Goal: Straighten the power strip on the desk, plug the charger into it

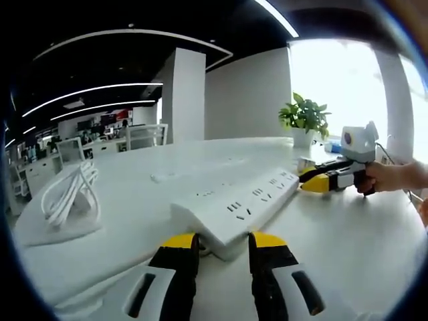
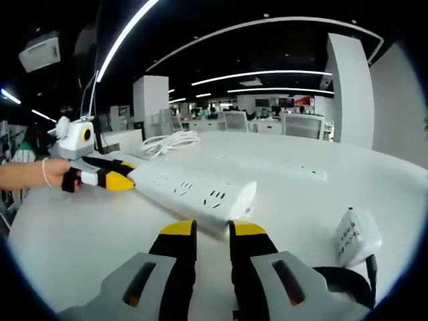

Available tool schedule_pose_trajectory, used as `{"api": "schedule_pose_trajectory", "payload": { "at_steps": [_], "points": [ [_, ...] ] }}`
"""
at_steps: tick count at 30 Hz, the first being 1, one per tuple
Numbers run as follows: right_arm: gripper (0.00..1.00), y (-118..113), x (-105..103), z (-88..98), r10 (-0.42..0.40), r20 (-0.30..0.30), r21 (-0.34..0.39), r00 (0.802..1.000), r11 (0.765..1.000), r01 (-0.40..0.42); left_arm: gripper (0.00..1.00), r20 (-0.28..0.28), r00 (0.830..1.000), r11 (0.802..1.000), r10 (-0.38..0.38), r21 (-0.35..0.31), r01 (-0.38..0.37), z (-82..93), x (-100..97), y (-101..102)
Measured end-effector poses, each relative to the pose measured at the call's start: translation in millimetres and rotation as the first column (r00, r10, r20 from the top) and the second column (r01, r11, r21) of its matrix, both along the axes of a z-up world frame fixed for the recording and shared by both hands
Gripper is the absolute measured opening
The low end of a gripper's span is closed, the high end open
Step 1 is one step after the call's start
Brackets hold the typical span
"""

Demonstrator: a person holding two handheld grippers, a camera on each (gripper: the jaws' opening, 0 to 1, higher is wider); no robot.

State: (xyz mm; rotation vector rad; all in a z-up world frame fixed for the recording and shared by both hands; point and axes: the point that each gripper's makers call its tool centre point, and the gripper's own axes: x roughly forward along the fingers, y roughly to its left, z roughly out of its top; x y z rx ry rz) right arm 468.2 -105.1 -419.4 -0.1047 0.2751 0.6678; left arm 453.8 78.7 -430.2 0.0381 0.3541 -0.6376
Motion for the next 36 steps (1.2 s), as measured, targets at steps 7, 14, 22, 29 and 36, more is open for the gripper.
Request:
{"api": "schedule_pose_trajectory", "payload": {
  "at_steps": [7,14,22,29,36],
  "points": [
    [0.18,-0.9,-0.9,-0.2,-0.001,0.000,0.003,1.000,1.000,0.001,0.30,0.002,1.000,1.000,-0.006,0.001,0.006,-0.2,0.7,-0.8],
    [0.18,-1.5,-3.2,-0.5,-0.002,-0.008,0.015,1.000,1.000,0.002,0.30,0.006,1.000,1.000,-0.012,-0.003,0.012,-0.6,1.0,-0.7],
    [0.18,-2.3,-5.3,-0.2,-0.004,-0.010,0.014,1.000,1.000,0.004,0.30,0.013,1.000,1.000,-0.024,0.008,0.024,-0.7,2.0,-1.5],
    [0.19,-2.7,-6.6,0.0,-0.008,-0.011,0.015,1.000,1.000,0.008,0.30,0.017,0.999,1.000,-0.027,0.012,0.027,-0.8,3.0,-2.5],
    [0.19,-2.9,-7.7,0.0,-0.009,-0.011,0.016,1.000,1.000,0.009,0.31,0.020,0.999,1.000,-0.026,0.011,0.026,-1.1,2.9,-3.8]
  ]
}}
